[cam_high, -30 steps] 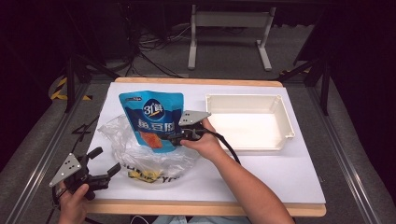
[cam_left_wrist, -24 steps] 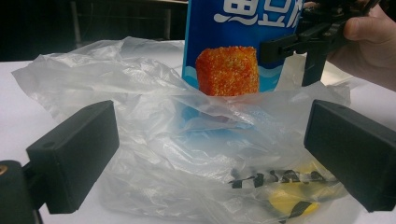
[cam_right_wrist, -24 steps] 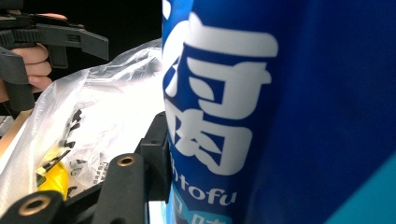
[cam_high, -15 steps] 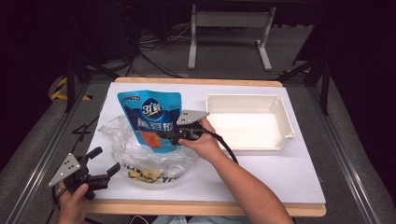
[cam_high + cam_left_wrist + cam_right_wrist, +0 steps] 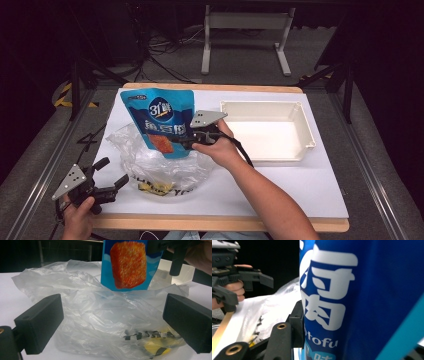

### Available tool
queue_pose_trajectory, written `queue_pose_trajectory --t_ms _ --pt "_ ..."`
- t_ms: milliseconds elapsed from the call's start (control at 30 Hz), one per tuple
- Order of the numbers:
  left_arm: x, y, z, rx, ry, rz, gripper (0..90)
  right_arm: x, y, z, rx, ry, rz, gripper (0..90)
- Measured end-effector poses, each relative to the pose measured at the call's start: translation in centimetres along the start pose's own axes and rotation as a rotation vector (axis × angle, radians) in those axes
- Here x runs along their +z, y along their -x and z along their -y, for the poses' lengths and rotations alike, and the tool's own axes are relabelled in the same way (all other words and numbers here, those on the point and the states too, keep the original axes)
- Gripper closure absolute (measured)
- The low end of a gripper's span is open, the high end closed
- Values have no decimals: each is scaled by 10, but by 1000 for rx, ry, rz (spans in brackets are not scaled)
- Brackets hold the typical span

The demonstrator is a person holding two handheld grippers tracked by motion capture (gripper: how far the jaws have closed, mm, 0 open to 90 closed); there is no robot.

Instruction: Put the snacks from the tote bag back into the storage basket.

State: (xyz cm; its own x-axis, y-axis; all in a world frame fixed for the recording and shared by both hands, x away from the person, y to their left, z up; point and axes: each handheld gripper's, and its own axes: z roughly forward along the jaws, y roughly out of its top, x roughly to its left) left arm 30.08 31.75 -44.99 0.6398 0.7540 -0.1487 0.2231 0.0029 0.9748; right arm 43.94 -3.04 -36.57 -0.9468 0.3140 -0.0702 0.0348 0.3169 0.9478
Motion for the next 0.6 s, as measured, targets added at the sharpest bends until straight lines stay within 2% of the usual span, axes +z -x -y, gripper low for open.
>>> queue_pose_trajectory --t_ms 167,467,600 --pt "0 0 0 0 -1 0 40 -6 -2 -14 -3 12 -15 542" --pt "0 0 0 1 -1 -2 40 -15 -6 -39 -41 20 -25 543" --pt "0 0 0 2 -1 -1 40 -19 -6 -47 -35 35 -25 542"
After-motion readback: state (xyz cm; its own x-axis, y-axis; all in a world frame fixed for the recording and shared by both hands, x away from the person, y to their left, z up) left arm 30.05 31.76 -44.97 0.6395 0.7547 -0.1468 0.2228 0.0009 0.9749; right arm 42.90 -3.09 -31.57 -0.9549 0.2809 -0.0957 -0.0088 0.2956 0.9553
